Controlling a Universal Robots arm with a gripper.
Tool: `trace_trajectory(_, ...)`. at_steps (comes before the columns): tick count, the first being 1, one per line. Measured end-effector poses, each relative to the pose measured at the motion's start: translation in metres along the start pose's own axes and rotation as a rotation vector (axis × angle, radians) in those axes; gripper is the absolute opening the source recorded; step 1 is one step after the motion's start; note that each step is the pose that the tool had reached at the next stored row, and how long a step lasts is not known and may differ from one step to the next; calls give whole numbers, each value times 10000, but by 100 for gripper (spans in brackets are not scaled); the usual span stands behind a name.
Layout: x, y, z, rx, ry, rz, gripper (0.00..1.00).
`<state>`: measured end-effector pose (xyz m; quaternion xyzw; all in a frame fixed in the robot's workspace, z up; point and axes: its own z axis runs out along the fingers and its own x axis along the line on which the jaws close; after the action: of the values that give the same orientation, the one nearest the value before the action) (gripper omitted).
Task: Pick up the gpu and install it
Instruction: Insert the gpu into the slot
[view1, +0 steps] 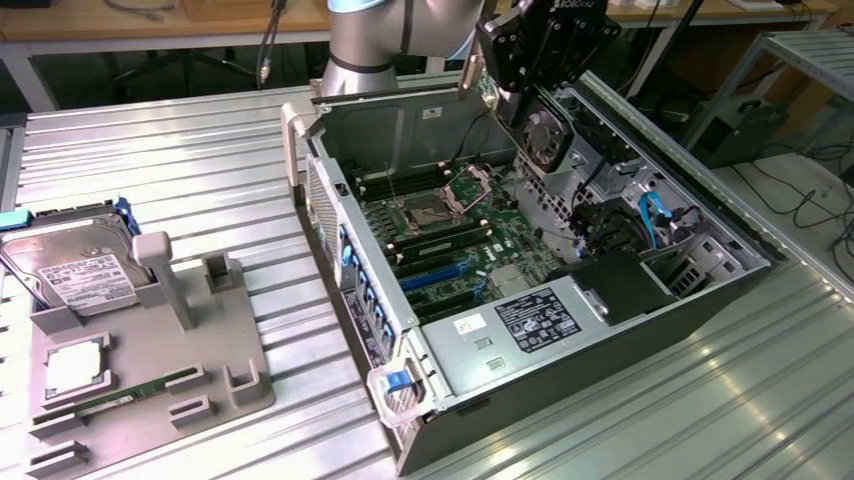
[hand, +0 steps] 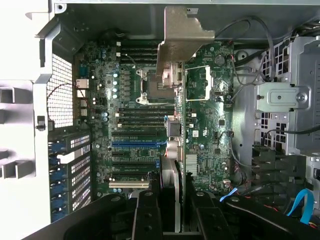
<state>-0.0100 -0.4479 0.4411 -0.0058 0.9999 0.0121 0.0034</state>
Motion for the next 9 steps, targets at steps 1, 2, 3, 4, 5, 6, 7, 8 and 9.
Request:
trace_trajectory(1, 0, 0, 0, 0, 2, -86, 28)
trace_trajectory(2, 0, 0, 0, -1, 5, -182, 28)
trace_trajectory(3, 0, 0, 0, -2, 7, -293, 28)
trace_trajectory(4, 0, 0, 0, -2, 11, -412, 28)
trace_trajectory(5, 0, 0, 0, -3, 13, -515, 28)
trace_trajectory(6, 0, 0, 0, -4, 15, -606, 28)
trace_trajectory(7, 0, 0, 0, -5, 17, -703, 28)
trace_trajectory(8, 0, 0, 0, -5, 19, -785, 28)
trace_trajectory(9, 0, -1, 0, -6, 21, -866, 28)
